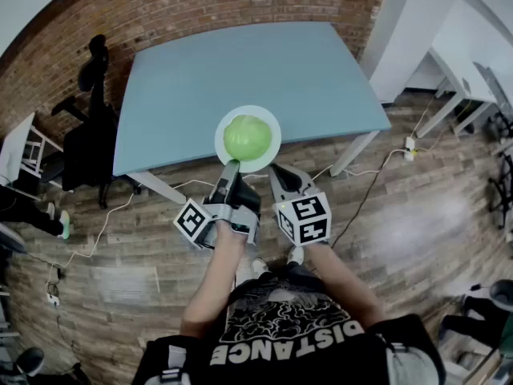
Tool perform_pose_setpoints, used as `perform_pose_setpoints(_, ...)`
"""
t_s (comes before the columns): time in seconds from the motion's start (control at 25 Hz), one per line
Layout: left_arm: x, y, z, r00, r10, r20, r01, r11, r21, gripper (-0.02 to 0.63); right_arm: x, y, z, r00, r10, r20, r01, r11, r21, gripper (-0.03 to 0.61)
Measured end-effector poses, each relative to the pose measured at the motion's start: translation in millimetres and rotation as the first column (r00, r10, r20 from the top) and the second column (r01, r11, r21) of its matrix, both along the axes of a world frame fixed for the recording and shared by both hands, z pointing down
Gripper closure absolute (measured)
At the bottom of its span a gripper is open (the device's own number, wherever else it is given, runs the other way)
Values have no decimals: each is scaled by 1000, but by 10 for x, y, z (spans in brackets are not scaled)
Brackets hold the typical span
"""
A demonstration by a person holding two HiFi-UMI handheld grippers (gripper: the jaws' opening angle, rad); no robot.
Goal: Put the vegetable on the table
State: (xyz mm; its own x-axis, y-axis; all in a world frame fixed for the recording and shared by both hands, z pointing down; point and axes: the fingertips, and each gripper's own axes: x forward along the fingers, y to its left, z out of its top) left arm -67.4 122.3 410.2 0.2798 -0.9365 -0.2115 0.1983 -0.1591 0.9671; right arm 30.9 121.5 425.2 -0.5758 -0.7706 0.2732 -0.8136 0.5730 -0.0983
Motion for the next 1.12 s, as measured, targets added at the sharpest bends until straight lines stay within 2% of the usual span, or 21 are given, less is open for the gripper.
perform_pose_setpoints(0.6, -168, -3, 54, 1000, 30, -8, -30, 1000, -8, 600, -109, -15, 13, 999, 48, 22, -48, 999, 8, 571)
perform_pose_setpoints(1.12, -84, -289, 137, 999, 34, -17, -34, 999, -22, 598, 14, -306, 78, 998, 59, 29, -59, 998, 5, 571)
